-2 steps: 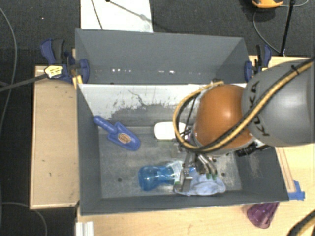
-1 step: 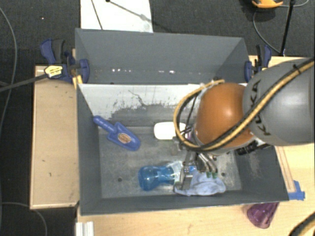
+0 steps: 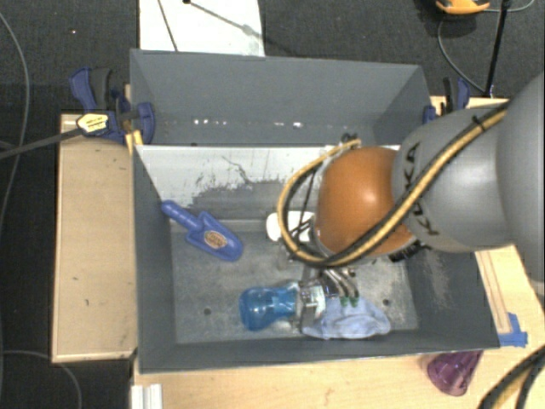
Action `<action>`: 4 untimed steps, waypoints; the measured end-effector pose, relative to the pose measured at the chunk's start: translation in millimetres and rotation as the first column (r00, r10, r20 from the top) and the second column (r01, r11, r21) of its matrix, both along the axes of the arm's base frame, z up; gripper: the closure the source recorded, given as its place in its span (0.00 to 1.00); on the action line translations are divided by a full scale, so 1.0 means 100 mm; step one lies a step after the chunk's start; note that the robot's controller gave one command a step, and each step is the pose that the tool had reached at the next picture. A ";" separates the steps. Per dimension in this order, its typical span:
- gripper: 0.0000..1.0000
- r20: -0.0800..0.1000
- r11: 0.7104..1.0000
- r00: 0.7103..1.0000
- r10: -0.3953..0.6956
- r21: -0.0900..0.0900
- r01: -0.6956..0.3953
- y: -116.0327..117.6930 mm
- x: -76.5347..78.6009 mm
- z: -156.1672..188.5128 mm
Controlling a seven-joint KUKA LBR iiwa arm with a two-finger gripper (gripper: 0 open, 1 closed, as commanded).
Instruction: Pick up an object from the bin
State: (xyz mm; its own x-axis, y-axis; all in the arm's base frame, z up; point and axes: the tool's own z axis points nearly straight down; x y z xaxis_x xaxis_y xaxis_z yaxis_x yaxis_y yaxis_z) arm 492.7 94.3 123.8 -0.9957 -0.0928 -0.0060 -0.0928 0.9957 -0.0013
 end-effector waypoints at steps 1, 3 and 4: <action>1.00 -0.005 0.972 0.972 0.236 0.002 -0.236 0.27 0.05 -0.53; 1.00 -0.003 0.969 0.969 0.248 0.003 -0.248 0.21 0.19 -0.53; 1.00 -0.001 0.985 0.985 0.173 0.004 -0.173 0.25 0.27 -0.53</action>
Offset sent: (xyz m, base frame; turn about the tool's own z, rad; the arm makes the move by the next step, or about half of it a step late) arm 0.0000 0.0000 0.0000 0.0000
